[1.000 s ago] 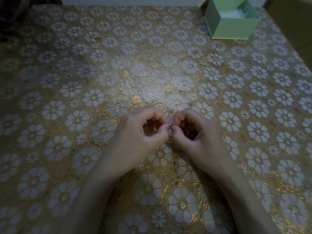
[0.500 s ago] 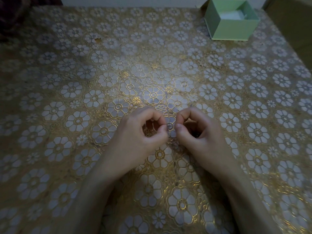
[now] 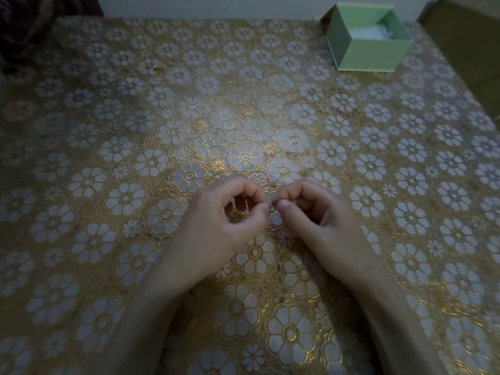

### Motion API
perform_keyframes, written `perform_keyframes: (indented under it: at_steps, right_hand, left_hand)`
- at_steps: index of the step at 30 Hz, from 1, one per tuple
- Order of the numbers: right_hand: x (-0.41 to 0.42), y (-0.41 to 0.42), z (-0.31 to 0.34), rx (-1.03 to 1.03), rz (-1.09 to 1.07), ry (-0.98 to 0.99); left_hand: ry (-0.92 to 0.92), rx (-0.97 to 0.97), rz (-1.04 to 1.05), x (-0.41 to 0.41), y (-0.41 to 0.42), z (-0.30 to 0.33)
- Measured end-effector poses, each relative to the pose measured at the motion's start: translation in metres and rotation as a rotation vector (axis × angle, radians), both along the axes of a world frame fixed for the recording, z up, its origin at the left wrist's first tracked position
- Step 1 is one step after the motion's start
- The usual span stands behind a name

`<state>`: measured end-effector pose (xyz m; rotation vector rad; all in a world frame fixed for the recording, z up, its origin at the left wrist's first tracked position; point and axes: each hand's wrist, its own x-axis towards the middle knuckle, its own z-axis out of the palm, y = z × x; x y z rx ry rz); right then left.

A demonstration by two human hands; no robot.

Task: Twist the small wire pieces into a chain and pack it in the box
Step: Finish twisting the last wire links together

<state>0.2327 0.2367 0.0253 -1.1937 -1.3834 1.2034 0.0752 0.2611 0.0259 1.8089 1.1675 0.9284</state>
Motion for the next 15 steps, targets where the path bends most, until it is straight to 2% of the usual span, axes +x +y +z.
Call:
perform_keyframes:
  at_steps: [8, 15]
  right_hand:
    - [0.0005, 0.0001, -0.0014, 0.013, 0.011, -0.017]
    - [-0.0007, 0.0007, -0.0042, 0.051, -0.041, -0.19]
  left_hand:
    - [0.016, 0.04, -0.046, 0.0002, 0.0004, -0.0006]
    - [0.075, 0.077, -0.032, 0.0003, 0.0007, -0.0026]
